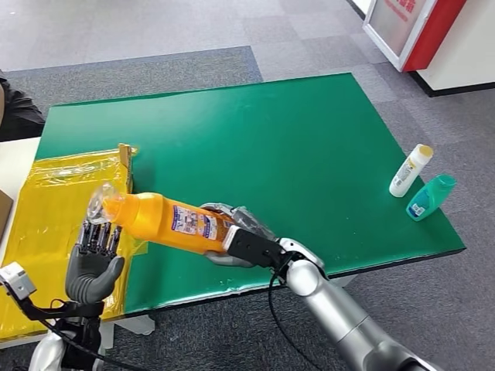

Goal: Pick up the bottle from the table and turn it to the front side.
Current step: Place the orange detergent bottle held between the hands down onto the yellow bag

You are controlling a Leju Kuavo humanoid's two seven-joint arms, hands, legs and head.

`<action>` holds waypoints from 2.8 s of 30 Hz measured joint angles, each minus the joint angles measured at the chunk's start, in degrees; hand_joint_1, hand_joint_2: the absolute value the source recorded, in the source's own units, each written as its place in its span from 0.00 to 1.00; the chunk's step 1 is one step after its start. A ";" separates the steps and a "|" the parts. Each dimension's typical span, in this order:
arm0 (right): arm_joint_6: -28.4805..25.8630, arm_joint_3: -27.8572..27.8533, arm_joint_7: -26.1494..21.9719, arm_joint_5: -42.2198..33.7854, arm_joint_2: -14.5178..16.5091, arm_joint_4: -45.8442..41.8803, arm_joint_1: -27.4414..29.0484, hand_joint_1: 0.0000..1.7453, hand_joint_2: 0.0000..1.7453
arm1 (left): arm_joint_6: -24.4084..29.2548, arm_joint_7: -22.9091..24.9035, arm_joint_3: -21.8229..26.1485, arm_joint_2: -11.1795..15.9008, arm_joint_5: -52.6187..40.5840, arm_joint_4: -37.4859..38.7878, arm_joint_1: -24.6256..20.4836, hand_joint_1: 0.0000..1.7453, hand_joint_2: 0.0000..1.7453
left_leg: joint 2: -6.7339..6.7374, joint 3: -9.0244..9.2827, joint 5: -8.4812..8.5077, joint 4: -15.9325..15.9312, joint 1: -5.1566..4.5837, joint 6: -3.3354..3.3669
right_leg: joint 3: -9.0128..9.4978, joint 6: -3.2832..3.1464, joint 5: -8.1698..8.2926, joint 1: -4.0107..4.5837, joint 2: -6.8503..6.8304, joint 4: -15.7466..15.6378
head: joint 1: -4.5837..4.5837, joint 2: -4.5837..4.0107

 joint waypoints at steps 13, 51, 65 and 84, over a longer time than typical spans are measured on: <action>-1.07 0.78 -3.69 2.60 5.98 8.22 -0.83 1.00 1.00 | -4.48 1.26 -10.51 7.75 5.53 0.63 -5.84 0.00 1.00 | 0.00 0.00 0.02 0.00 0.00 0.02 | -0.01 -0.02 0.02 0.00 0.01 0.01 | -0.01 0.00; -3.57 -3.58 -2.93 4.46 7.23 12.26 0.75 0.00 1.00 | 16.47 9.43 -17.61 13.28 -36.00 -4.47 -13.43 1.00 1.00 | 0.01 0.00 0.04 0.00 0.00 0.00 | -0.05 -0.03 0.04 0.01 0.01 0.02 | -0.01 0.00; -2.57 -5.80 -4.69 2.21 6.62 11.67 1.93 0.00 1.00 | 4.79 19.72 -32.48 25.62 -45.53 2.09 -30.76 1.00 1.00 | 0.04 0.00 0.10 0.00 0.00 -0.03 | -0.09 -0.05 0.06 0.02 0.06 0.03 | -0.01 0.00; -2.03 -6.54 -4.65 2.08 6.15 11.76 3.17 0.00 1.00 | 8.37 30.79 -40.78 31.55 -67.04 13.33 -30.51 1.00 1.00 | 0.06 0.00 0.08 0.00 0.00 -0.05 | -0.09 -0.06 0.05 0.02 0.07 0.03 | -0.02 0.00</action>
